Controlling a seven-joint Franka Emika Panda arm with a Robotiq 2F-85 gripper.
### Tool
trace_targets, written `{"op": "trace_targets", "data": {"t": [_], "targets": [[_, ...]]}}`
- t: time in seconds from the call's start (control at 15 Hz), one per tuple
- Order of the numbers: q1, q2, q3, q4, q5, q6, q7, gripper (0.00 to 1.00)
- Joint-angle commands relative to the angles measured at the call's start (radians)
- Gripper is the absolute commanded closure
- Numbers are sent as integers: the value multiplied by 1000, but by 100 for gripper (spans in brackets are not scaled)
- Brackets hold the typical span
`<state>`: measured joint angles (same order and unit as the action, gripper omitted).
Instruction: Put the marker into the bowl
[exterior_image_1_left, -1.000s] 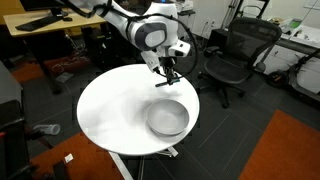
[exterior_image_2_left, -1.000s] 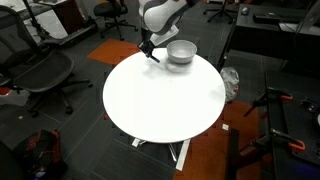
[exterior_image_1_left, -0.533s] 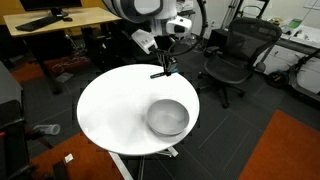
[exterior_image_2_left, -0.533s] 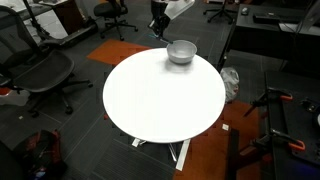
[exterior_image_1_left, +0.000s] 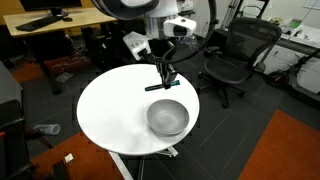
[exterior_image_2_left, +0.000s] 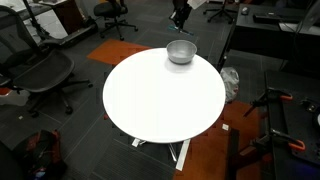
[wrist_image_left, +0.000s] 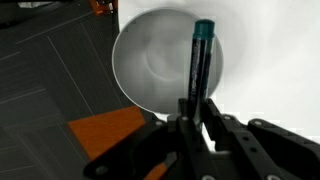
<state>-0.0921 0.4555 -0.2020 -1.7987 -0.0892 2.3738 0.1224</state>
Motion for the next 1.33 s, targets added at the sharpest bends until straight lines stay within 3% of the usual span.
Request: {"op": "trace_targets", "data": {"t": [0.0, 0.6, 1.0, 1.07, 1.2, 1.27], "targets": [[-29, -19, -3, -81, -17, 129, -7, 95], [-67, 106, 11, -77, 11, 340, -29, 95], [-74, 164, 9, -55, 20, 368, -28, 95], [-79, 168, 15, -52, 25, 368, -32, 56], [-83, 175, 18, -47, 30, 368, -34, 49], [-84, 177, 19, -45, 30, 368, -34, 40]]}}
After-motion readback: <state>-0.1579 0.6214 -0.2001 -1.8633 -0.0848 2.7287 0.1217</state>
